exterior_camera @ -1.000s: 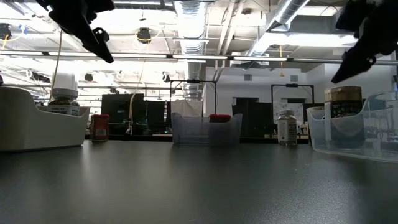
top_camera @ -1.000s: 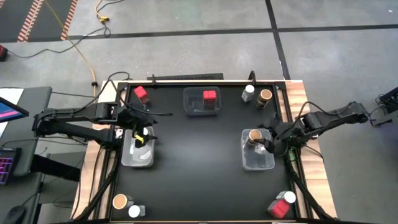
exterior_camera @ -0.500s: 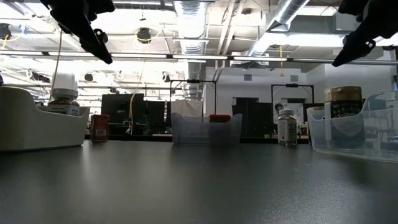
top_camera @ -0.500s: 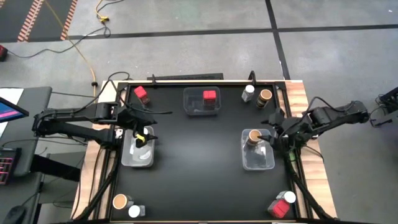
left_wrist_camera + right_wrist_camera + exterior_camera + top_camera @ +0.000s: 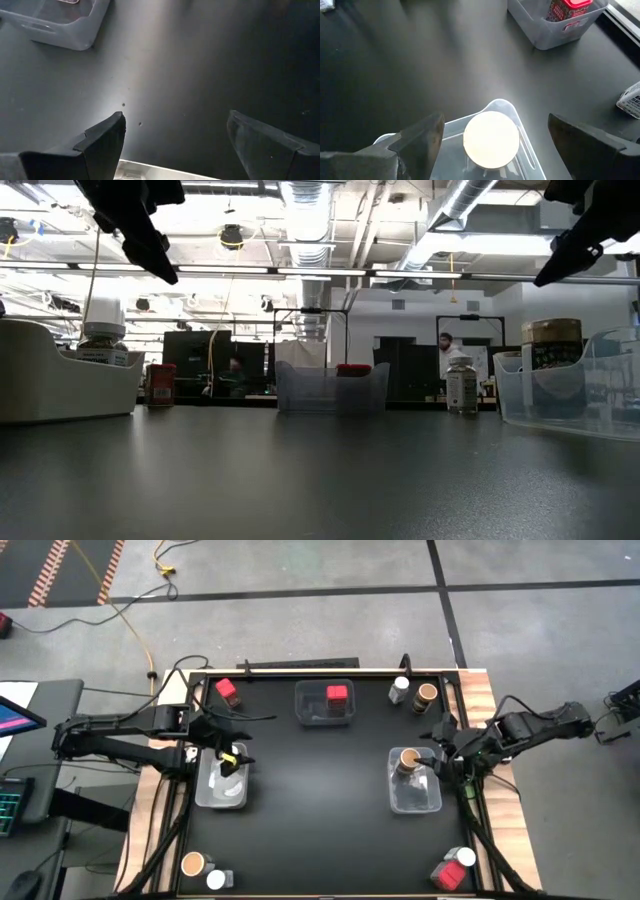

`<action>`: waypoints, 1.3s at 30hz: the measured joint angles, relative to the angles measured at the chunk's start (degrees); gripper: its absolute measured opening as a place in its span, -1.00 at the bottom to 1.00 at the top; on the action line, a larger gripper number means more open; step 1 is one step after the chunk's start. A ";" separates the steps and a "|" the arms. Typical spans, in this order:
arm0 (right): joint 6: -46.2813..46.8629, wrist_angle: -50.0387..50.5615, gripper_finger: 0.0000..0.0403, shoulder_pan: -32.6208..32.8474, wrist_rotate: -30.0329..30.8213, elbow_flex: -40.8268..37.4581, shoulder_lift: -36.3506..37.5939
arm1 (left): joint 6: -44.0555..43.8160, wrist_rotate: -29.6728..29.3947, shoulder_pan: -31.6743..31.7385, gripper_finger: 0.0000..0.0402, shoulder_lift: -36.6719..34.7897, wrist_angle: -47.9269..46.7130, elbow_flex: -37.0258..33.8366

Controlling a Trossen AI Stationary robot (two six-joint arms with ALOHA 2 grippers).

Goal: Sort spices by type
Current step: Put the top gold seasoning bottle into the transparent bin

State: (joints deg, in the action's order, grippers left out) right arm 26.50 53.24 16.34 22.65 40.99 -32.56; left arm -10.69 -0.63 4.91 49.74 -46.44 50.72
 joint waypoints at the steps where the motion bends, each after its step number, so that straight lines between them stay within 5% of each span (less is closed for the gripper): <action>1: 0.02 -0.24 0.91 0.00 0.25 0.00 0.00 | 0.23 -0.13 0.00 0.66 0.00 0.00 0.00; 14: 0.00 -9.36 0.91 -2.45 1.69 0.00 -0.48 | 2.39 -1.98 0.00 0.66 0.97 2.33 0.02; 22: 1.75 -15.15 0.91 -8.72 5.36 0.00 -2.94 | 5.59 -10.29 0.02 0.66 4.64 9.00 0.04; 28: 2.40 -26.56 0.91 -15.54 5.97 0.00 -7.40 | -0.05 -17.06 0.02 0.66 8.62 12.65 0.04; 39: -2.86 -38.22 0.91 -24.64 2.06 1.73 -15.00 | 6.51 -11.74 0.86 0.66 9.29 14.89 0.04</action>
State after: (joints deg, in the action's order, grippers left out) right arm 23.64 15.03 -8.30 24.71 42.72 -47.55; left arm -4.18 -12.37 5.76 59.02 -31.54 50.76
